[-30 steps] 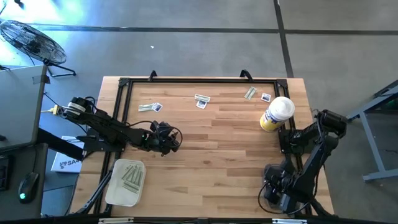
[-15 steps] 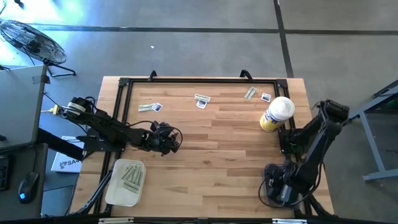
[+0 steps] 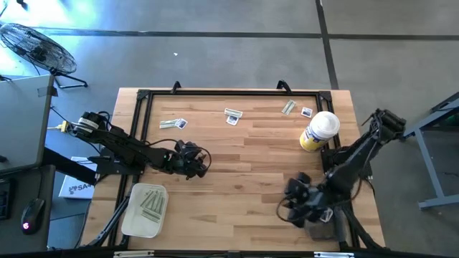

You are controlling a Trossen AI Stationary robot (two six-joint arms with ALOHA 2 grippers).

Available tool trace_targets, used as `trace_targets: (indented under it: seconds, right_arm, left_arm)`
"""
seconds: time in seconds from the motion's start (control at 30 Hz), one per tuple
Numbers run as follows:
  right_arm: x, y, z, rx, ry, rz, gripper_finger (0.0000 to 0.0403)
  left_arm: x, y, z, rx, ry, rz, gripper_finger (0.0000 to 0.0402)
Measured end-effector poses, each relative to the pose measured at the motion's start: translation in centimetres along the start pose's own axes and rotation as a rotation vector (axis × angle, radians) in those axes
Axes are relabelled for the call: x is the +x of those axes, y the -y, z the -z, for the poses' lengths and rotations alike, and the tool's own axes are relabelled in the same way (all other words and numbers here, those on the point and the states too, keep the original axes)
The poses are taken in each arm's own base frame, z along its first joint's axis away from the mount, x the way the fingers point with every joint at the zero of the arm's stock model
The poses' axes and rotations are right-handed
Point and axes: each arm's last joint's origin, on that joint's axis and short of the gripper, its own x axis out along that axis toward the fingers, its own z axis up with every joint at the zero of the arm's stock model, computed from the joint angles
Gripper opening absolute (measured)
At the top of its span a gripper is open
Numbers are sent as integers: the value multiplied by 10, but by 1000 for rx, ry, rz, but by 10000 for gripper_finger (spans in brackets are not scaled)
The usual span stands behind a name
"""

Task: Pick & Place First Aid Supplies
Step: Put the blue alcohol pad into the black bin

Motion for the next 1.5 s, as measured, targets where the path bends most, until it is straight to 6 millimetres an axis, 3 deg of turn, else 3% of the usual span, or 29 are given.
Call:
trace_targets:
  seconds: [0.17,0.3,0.6,0.87,1.0,1.2,1.5]
  right_arm:
    - [31,3,-47,-200,168,4,113]
    - [64,19,-86,-319,259,90,114]
    - [152,89,-159,-320,398,313,114]
    - [182,177,-202,-183,462,455,115]
    - [198,212,-212,-158,510,442,115]
    - [208,255,-214,-91,467,469,115]
    - [218,263,-211,-152,421,415,115]
  left_arm:
    - [0,4,-3,21,6,48,147]
    - [0,5,-3,55,-7,70,147]
    - [-3,4,-5,53,-6,71,147]
    - [-3,3,-4,63,-12,59,147]
    - [-3,2,-3,72,-18,50,147]
    - [-3,1,-2,81,-30,46,147]
    - [-3,0,-1,84,-36,39,147]
